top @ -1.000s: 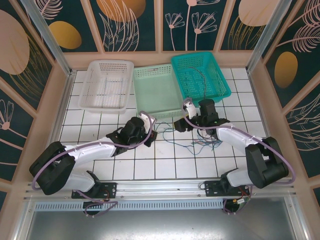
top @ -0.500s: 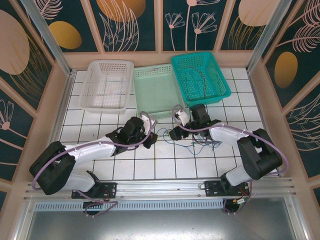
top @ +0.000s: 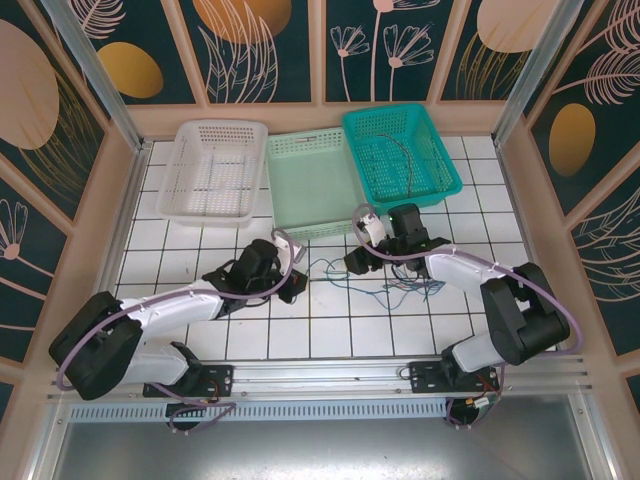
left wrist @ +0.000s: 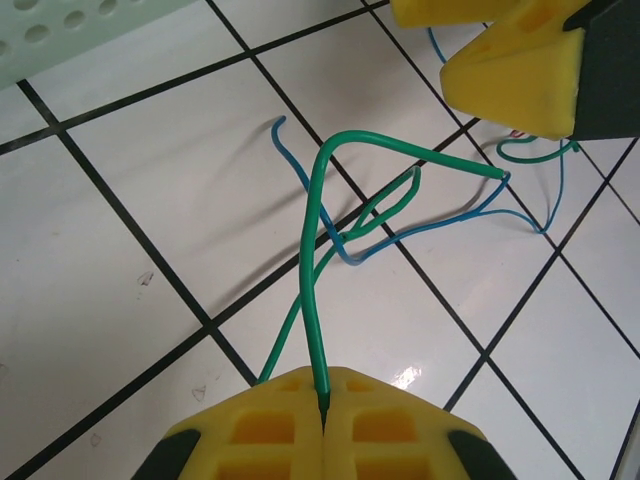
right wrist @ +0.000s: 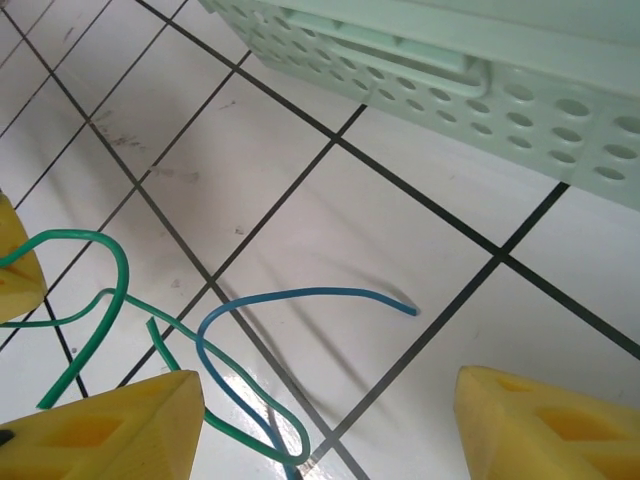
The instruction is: Untangle the cables
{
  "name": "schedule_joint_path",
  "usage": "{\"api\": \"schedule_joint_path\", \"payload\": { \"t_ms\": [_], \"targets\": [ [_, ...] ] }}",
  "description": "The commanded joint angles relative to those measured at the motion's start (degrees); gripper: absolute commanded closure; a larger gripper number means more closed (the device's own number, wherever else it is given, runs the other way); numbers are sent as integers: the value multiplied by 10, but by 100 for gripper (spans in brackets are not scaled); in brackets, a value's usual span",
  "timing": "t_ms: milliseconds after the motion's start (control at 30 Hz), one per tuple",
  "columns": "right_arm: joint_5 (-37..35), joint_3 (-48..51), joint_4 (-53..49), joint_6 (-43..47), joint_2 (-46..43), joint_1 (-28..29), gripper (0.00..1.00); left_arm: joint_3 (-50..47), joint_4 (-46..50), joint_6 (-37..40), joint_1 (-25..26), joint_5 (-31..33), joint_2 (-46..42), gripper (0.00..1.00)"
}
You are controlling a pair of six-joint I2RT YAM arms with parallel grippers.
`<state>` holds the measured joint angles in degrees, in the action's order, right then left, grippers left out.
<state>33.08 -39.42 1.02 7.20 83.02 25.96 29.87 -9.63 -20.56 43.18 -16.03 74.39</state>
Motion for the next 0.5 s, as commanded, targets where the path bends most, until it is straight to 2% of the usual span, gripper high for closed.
{"api": "schedule_joint_path", "payload": {
  "t_ms": [0, 467],
  "targets": [
    [42, 3, -7, 14, 1, 2, 34, -13, -37, -18, -11, -20, -24, 100],
    [38, 1, -16, 25, 14, 36, 34, -18, -71, -32, -28, -56, -28, 100]
  ]
}}
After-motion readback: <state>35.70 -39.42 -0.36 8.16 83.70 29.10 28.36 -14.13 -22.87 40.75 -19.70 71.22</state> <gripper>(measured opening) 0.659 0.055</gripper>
